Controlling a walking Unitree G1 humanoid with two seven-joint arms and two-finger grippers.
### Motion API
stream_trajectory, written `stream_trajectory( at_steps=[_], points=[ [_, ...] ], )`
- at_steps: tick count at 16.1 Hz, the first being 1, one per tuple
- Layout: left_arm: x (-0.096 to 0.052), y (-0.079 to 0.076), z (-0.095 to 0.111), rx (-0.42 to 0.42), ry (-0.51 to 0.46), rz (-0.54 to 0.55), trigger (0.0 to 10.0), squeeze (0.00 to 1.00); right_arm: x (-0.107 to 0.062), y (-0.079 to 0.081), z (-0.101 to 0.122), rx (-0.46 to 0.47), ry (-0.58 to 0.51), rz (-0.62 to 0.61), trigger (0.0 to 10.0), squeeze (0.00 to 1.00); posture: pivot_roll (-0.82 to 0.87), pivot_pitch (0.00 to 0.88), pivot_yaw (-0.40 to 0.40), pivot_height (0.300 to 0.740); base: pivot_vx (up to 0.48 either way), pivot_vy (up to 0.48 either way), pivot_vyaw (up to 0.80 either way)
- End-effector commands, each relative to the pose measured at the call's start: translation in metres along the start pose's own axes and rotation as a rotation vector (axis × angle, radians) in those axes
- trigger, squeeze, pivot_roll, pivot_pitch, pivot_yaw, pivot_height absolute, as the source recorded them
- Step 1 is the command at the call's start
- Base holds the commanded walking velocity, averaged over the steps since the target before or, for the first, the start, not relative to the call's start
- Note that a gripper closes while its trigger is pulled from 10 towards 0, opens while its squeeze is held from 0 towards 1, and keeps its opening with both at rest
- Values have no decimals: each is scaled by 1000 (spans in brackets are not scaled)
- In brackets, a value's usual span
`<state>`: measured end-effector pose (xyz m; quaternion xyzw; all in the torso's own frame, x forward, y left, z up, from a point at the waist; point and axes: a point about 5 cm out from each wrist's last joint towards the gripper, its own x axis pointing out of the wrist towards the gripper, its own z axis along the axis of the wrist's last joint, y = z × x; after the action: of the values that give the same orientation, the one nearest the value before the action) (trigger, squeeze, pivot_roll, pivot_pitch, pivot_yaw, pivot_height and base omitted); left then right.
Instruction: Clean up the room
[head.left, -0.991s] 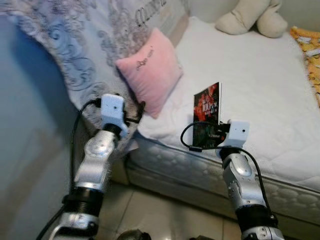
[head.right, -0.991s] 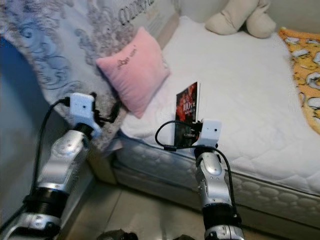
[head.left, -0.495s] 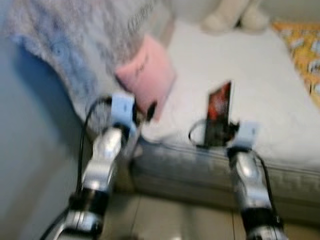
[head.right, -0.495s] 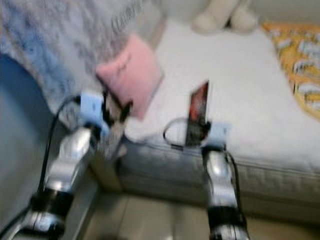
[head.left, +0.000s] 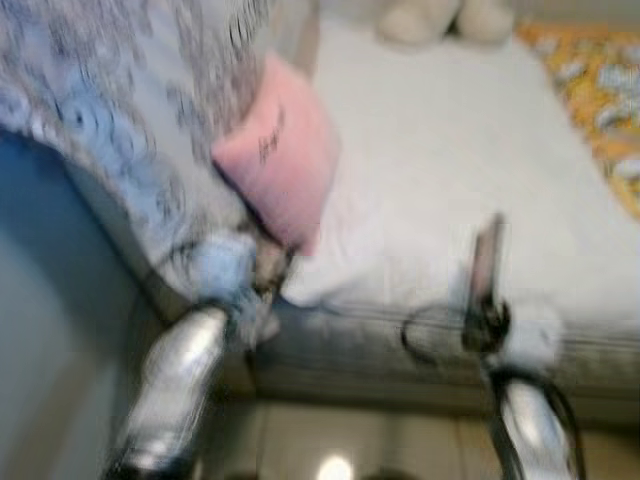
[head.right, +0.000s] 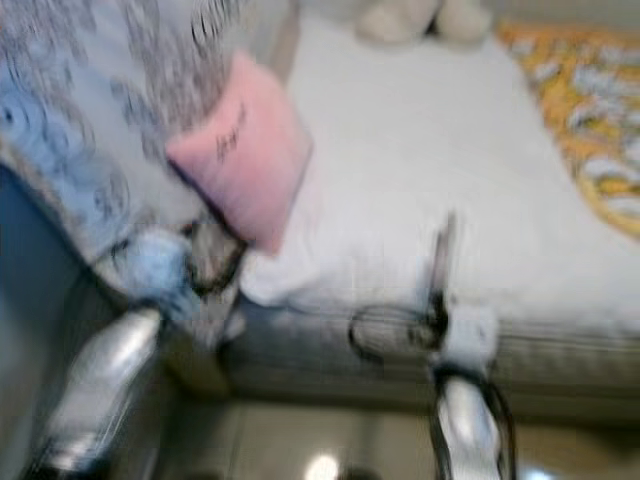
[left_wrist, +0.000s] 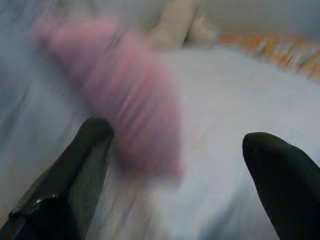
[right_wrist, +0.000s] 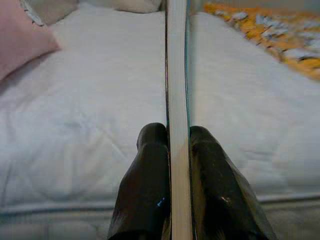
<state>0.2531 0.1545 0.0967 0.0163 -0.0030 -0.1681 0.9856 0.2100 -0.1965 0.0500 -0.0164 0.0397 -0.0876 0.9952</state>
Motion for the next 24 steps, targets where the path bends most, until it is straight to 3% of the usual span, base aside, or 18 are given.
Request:
stream_trajectory(
  at_steps=[1,4,9,15,21,24],
  points=[
    [-5,-19,9,-11,-59,-122,10000,0,-4,11,21,-33,-103,73,0,0,37,0,-27,740,0,0,0],
    [4,-21,20,-27,-93,-38,10000,0,-8,16,27,-61,-125,113,0,0,44,0,-32,740,137,0,0],
    [7,-24,23,-29,-100,-34,10000,0,-7,18,29,-48,-109,101,0,0,34,0,-25,740,455,0,-266],
    [22,-21,41,-24,-149,15,10000,0,25,19,40,-2,-123,94,0,0,35,0,-25,740,475,0,-239],
    [21,-20,44,-32,-154,35,10000,0,38,25,50,29,-145,109,0,0,48,0,-29,740,480,0,0],
    [20,-20,44,-69,-139,53,10000,0,49,36,54,59,-141,160,0,0,63,0,-30,740,259,271,0]
  ],
)
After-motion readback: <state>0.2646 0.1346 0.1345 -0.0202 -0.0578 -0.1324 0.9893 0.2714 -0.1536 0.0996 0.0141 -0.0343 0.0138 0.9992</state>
